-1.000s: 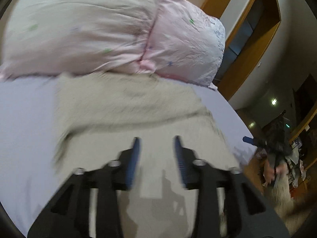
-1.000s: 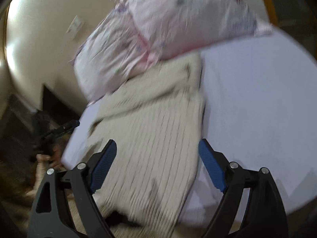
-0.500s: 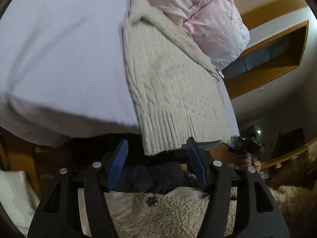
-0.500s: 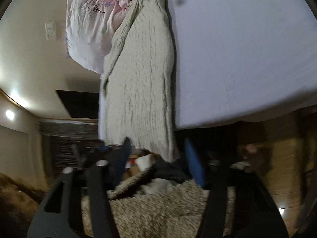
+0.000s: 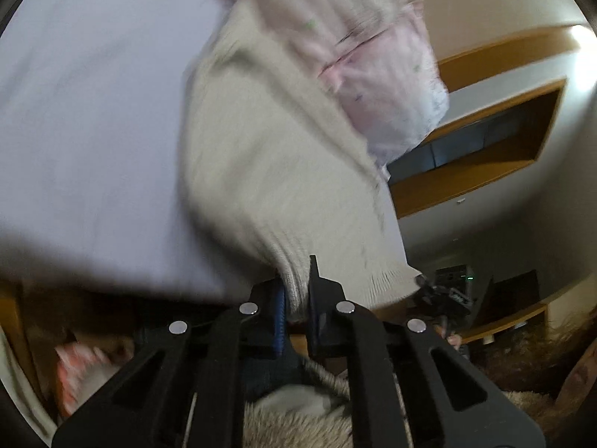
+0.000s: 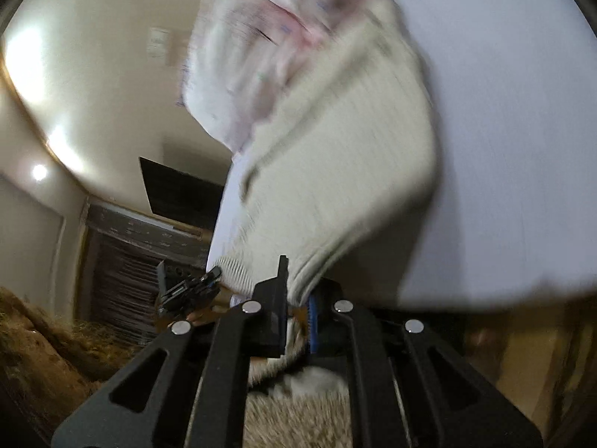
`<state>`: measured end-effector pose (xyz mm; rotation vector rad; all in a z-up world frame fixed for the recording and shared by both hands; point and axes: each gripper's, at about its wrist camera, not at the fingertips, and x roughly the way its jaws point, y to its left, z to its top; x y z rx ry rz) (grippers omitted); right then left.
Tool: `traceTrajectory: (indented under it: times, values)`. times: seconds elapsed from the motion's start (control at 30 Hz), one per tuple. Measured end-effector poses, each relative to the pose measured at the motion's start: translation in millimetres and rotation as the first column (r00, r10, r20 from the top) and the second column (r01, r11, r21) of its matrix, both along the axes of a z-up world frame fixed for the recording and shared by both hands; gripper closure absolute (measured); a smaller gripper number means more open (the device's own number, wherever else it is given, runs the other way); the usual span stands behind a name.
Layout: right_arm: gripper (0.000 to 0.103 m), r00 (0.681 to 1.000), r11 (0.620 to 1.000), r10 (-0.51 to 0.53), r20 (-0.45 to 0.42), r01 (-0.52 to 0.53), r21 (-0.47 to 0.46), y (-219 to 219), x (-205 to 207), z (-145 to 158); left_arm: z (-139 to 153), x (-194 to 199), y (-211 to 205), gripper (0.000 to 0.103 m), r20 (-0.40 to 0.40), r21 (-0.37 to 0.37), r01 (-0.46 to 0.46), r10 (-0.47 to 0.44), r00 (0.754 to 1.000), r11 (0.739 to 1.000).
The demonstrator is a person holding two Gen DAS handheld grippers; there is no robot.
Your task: Fold small clothes
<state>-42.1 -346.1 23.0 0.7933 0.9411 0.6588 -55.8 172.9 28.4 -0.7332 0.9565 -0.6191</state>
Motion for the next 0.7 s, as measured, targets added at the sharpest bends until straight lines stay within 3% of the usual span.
traceTrajectory:
  times: [0.13, 0.2, 0.27, 0.33, 0.4, 0.43, 0.47, 0.53, 0.57, 0.6, 0.67, 0.7]
  values:
    - [0.095, 0.966, 0.998, -0.048, 0.253, 0.058, -0.031, 0.8, 52.8, 76.2, 64.8, 58.7, -3.0, 0.094, 0.174, 0.018, -0.057, 0.053, 0.983, 0.998]
    - [0.095, 0.927, 0.993, -0.098, 0.363, 0.113, -0.019, 1.2, 92.9, 105.1, 94.2, 111.4, -10.9, 0.094, 0.273, 0.042, -0.135, 0.118, 0.955, 0.99]
    - [0.095, 0.892, 0.979, -0.168, 0.419, 0.202, -0.037, 1.0, 139.3, 116.7, 99.8, 157.9, -18.8, 0.094, 0.287, 0.051, -0.199, 0.177, 0.941, 0.979]
    - [0.095, 0.88, 0.954, -0.231, 0.416, 0.288, -0.08, 3.5, 182.4, 111.0, 92.2, 208.0, -29.3, 0.093, 0.272, 0.103, -0.246, 0.211, 0.939, 0.964]
    - [0.088, 0.893, 0.916, -0.302, 0.334, 0.369, -0.16, 5.3, 235.4, 82.2, 66.4, 258.4, -41.4, 0.093, 0.208, 0.187, -0.283, 0.243, 0.947, 0.941]
    - [0.082, 0.901, 0.894, -0.331, 0.282, 0.395, -0.213, 4.5, 258.0, 66.1, 44.9, 284.8, -45.0, 0.093, 0.133, 0.229, -0.279, 0.254, 0.958, 0.932]
    - [0.067, 0.905, 0.85, -0.375, 0.2, 0.421, -0.315, 4.0, 284.0, 41.7, 28.9, 296.9, -41.6, 0.093, 0.07, 0.24, -0.266, 0.257, 0.964, 0.934]
    - [0.061, 0.899, 0.777, -0.424, 0.108, 0.422, -0.466, 2.6, 306.0, 17.3, 1.1, 312.5, -32.4, 0.093, -0.082, 0.182, -0.227, 0.245, 0.966, 0.957]
    - [0.059, 0.895, 0.757, -0.439, 0.084, 0.418, -0.502, 0.7, 309.8, 10.7, -2.6, 308.4, -25.3, 0.089, -0.092, 0.14, -0.224, 0.238, 0.967, 0.964]
    - [0.042, 0.886, 0.749, -0.454, 0.095, 0.437, -0.499, -3.6, 307.1, 11.0, -1.4, 299.8, -15.9, 0.081, -0.075, 0.104, -0.228, 0.236, 0.969, 0.968]
    - [0.011, 0.853, 0.728, -0.495, 0.163, 0.51, -0.458, -13.2, 291.4, 23.0, 11.0, 280.2, 3.6, 0.039, -0.011, 0.09, -0.257, 0.259, 0.966, 0.962]
    - [0.01, 0.846, 0.731, -0.497, 0.195, 0.529, -0.431, -14.3, 284.5, 30.0, 18.1, 269.1, 16.1, 0.033, 0.026, 0.083, -0.289, 0.287, 0.957, 0.954]
